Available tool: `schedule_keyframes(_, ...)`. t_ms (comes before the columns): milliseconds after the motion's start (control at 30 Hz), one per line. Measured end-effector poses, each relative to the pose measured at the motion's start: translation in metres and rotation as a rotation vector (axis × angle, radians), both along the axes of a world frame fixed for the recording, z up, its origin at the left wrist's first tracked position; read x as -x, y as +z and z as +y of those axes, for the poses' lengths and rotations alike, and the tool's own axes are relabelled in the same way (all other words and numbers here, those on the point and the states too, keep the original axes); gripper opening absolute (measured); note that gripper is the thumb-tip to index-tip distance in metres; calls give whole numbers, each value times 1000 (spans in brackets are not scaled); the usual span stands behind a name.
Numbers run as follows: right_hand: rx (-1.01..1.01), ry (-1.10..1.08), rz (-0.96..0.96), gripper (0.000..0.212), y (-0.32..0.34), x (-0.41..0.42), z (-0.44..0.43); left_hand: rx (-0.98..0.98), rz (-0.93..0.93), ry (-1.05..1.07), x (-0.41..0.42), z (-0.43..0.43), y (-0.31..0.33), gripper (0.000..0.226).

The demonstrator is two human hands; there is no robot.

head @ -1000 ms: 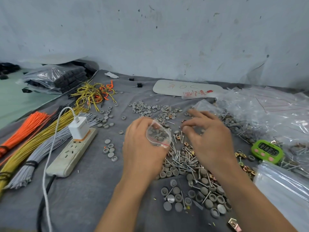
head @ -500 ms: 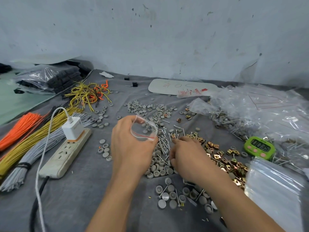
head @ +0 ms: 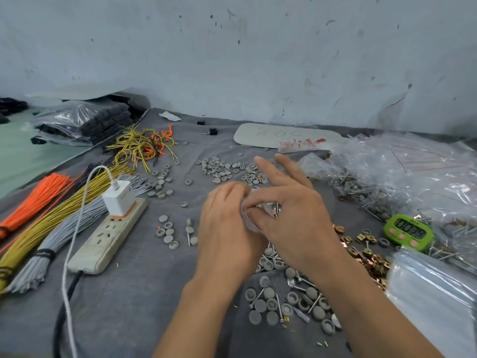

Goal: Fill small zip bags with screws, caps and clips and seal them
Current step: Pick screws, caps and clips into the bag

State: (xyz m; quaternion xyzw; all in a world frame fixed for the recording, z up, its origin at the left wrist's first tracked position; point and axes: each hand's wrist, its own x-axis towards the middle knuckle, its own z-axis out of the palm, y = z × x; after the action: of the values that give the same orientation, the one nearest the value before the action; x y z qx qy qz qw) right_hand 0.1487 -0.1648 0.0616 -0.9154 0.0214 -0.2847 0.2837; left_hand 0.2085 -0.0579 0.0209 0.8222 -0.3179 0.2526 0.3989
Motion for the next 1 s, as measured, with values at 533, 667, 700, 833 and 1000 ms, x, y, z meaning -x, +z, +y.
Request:
schedule_keyframes(533,171,-45,669,29,-39,-14,9,952,791,-214,-21,33,13,26)
schedule_keyframes(667,199,-55,720,20,-39,-17,8,933,761,-215,-23,36,11,27)
schedule_keyframes(700,194,-55,729,20,-40,-17,7,901,717,-199,-24,37,11,28)
schedule_keyframes(833,129,-106,667,24,-37,-17,5,581,478,8,-22,38,5,29)
schedule_keyframes(1000,-154,-173,282,23,-30,-9,-6,162,374,170,-17,30,-1,36)
